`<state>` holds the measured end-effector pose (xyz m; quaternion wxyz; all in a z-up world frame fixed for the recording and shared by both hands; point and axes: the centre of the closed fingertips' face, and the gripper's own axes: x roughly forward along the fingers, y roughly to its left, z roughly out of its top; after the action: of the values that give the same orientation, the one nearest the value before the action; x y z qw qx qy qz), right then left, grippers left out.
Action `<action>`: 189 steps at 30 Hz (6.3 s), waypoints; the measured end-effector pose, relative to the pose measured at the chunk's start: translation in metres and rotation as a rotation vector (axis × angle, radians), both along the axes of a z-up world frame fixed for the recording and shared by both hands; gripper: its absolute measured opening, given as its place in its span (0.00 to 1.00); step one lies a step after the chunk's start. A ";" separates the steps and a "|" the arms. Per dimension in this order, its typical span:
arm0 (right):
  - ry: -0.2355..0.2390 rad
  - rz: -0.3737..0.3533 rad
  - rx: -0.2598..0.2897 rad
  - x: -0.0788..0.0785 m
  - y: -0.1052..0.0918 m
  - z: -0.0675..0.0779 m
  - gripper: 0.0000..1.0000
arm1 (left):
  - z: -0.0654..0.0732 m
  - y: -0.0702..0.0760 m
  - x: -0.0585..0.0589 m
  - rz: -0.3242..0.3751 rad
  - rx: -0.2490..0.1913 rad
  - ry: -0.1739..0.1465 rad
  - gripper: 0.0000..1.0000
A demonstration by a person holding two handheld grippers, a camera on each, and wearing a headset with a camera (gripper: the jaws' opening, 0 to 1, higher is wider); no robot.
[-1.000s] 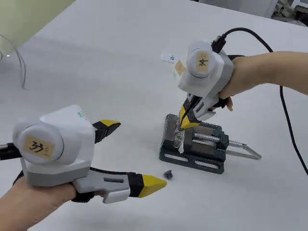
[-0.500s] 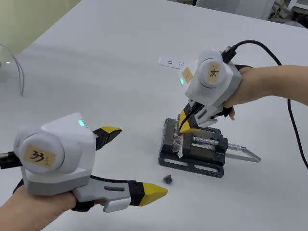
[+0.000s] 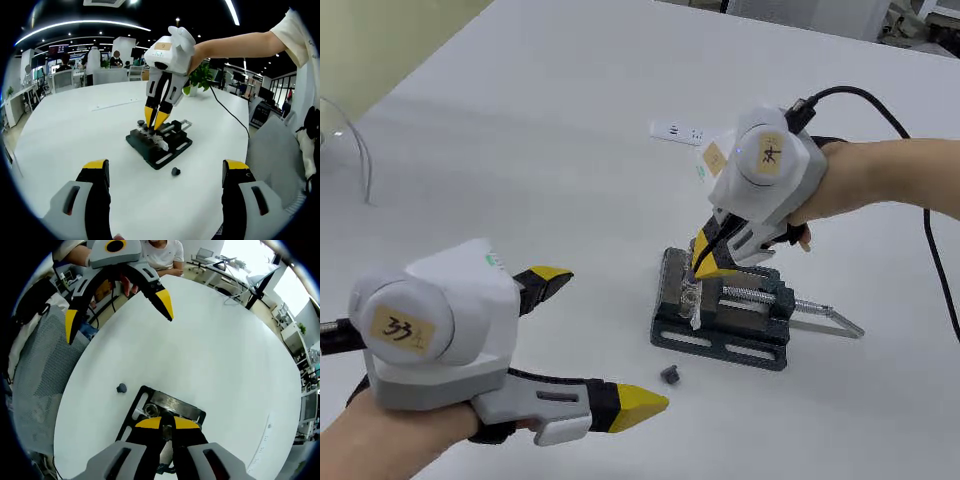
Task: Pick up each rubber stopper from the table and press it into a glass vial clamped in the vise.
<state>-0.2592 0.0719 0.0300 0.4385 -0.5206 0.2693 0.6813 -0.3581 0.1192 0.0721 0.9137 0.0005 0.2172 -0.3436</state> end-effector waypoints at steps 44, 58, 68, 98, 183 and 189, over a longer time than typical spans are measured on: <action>0.021 -0.089 0.216 -0.043 -0.013 0.010 0.58 | -0.002 0.010 0.003 0.013 0.005 -0.005 0.92; -0.002 -0.019 0.250 -0.070 -0.010 0.007 0.55 | -0.002 0.011 0.002 0.011 0.023 0.003 0.92; -0.024 0.058 0.250 -0.093 -0.001 -0.017 0.45 | -0.004 0.014 0.000 0.019 0.024 0.009 0.92; -0.084 0.202 0.177 -0.098 -0.004 -0.060 0.06 | -0.013 0.018 -0.009 0.044 0.015 0.042 0.91; -0.587 -0.069 0.583 -0.085 -0.039 0.109 0.05 | 0.066 -0.097 0.023 -0.159 -0.679 0.308 0.05; -0.585 -0.065 0.595 -0.089 -0.039 0.109 0.05 | 0.068 -0.097 0.018 -0.172 -0.673 0.304 0.04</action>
<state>-0.3479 0.0326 0.1393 0.6490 -0.5341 -0.0591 0.5385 -0.3399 0.0221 0.1403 0.7880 -0.3323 0.2244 -0.4672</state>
